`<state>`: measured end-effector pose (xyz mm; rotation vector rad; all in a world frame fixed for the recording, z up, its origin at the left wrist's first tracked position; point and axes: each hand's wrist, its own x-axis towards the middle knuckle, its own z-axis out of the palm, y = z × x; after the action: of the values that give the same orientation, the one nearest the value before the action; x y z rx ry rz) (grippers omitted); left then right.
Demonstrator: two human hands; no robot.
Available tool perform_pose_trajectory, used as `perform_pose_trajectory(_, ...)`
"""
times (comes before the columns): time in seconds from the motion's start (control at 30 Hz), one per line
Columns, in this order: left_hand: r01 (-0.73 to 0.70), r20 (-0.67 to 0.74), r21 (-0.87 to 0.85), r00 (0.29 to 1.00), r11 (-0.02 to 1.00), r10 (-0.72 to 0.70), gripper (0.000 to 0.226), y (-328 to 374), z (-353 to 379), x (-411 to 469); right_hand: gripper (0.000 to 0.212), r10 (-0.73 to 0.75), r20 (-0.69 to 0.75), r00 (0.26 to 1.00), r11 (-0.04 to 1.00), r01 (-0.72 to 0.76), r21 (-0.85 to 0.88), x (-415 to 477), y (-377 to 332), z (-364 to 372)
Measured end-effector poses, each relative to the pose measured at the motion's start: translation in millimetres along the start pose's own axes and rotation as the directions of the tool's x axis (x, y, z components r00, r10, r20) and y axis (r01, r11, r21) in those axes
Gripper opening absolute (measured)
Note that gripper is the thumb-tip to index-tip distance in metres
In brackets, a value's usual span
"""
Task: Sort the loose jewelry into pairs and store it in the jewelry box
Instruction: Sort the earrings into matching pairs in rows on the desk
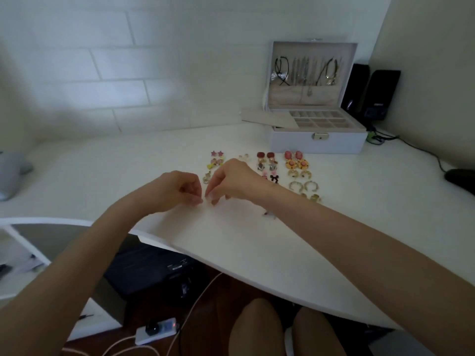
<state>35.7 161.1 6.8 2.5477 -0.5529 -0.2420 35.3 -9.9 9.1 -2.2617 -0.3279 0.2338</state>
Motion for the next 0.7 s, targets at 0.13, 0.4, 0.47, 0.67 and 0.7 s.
perform_pose_trajectory(0.13, -0.018, -0.077, 0.034, 0.997, 0.999, 0.02, 0.02, -2, 7, 14, 0.015, 0.04, -0.065, 0.997, 0.991, -0.048, -0.122, 13, 2, 4)
perform_pose_trajectory(0.4, -0.008, -0.308, -0.054, 0.951, 0.999, -0.009, 0.011, -11, 18, 30, 0.015, 0.121, -0.219, 0.968, 0.972, -0.16, -0.17, 28, 7, 8)
perform_pose_trajectory(0.47, -0.017, -0.327, -0.068, 0.945, 0.998, -0.006, 0.01, -11, 19, 32, 0.017, 0.134, -0.275, 0.952, 0.964, -0.19, -0.188, 37, 11, 12)
perform_pose_trajectory(0.67, -0.031, -0.377, -0.124, 0.926, 0.992, -0.018, 0.004, -12, 24, 34, 0.015, 0.132, -0.322, 0.937, 0.959, -0.203, -0.196, 42, 13, 15)
perform_pose_trajectory(0.7, -0.036, -0.386, -0.126, 0.922, 0.991, -0.015, 0.003, -11, 24, 33, 0.015, 0.129, -0.314, 0.941, 0.962, -0.195, -0.19, 39, 13, 11)
